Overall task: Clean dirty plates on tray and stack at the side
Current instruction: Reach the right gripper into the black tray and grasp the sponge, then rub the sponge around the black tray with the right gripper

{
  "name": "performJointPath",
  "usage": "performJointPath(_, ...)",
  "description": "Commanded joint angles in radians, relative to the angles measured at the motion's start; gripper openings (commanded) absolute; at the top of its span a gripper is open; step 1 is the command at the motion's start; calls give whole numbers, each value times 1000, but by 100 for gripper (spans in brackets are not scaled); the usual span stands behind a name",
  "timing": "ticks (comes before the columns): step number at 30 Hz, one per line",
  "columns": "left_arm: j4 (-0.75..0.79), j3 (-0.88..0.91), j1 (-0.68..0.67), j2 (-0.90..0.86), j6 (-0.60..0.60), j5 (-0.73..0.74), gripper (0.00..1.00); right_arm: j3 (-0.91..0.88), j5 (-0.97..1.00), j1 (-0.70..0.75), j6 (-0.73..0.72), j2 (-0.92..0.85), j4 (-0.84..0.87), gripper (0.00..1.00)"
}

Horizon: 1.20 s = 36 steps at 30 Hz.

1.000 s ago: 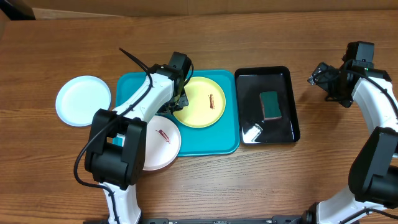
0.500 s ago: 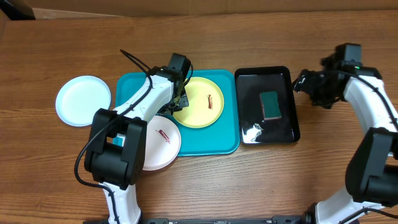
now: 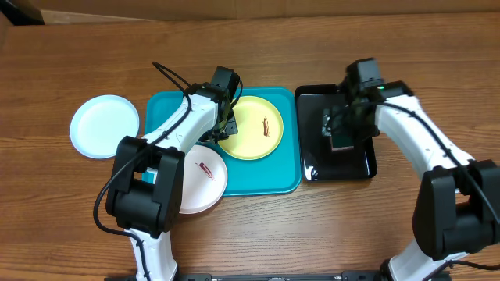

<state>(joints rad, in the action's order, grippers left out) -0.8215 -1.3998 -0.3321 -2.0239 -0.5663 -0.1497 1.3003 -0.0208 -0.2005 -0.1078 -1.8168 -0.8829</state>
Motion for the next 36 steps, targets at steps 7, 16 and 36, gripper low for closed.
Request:
performJointPath(7,3,4,6,-7,18,12,9,-39,89,-29,8,22,54,88)
performJointPath(16,2,4,6,-7,18,12,9,-81,99,-28,9,8,128,84)
performJointPath(36,0,4,6,-7,20,12,4,-208,126,-27,12,7,307,69)
